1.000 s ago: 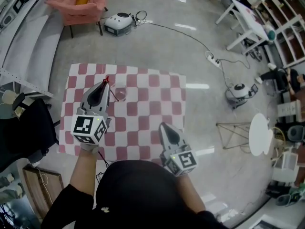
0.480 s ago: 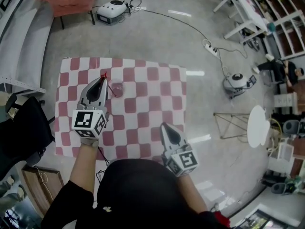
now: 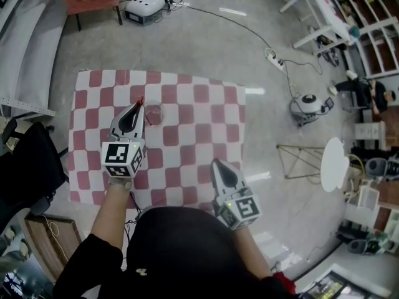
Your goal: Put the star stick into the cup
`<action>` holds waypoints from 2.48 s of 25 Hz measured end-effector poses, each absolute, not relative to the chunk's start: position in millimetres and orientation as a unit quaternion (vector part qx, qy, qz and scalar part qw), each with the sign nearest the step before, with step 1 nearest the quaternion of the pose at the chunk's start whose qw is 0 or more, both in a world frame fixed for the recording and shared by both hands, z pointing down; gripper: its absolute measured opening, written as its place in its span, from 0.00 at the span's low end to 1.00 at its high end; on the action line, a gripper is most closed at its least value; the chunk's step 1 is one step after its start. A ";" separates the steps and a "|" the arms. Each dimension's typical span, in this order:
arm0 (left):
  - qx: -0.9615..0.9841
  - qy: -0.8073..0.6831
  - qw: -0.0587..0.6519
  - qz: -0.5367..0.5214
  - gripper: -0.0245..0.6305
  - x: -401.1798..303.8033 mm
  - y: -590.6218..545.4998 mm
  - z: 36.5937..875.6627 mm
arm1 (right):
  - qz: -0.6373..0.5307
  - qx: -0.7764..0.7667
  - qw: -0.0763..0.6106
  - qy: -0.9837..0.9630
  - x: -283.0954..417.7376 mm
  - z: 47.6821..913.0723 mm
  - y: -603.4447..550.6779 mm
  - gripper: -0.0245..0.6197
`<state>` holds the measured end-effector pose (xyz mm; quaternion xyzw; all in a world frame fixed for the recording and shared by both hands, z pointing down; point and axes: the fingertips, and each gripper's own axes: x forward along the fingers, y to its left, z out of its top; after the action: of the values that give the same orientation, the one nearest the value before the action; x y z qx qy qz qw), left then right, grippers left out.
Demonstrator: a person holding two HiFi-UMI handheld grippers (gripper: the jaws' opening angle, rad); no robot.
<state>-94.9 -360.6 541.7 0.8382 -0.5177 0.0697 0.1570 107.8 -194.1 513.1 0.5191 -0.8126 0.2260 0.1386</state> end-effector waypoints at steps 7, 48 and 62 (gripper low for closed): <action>0.833 -0.522 0.167 0.078 0.13 -101.7 -368.1 557.6 | 0.230 0.525 0.146 -0.806 109.2 517.1 -190.8 0.06; 0.840 -0.516 0.140 0.092 0.28 -90.5 -233.8 473.4 | 0.169 0.454 0.081 -0.871 86.3 462.1 -154.9 0.07; 0.849 -0.514 0.099 0.071 0.10 -72.1 -105.2 430.0 | 0.137 0.382 0.050 -0.913 54.9 438.0 -111.4 0.06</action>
<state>-72.1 -105.2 430.0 0.8489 -0.5144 0.0708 0.0992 54.9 -111.4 438.0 0.3815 -0.9128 0.1369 0.0501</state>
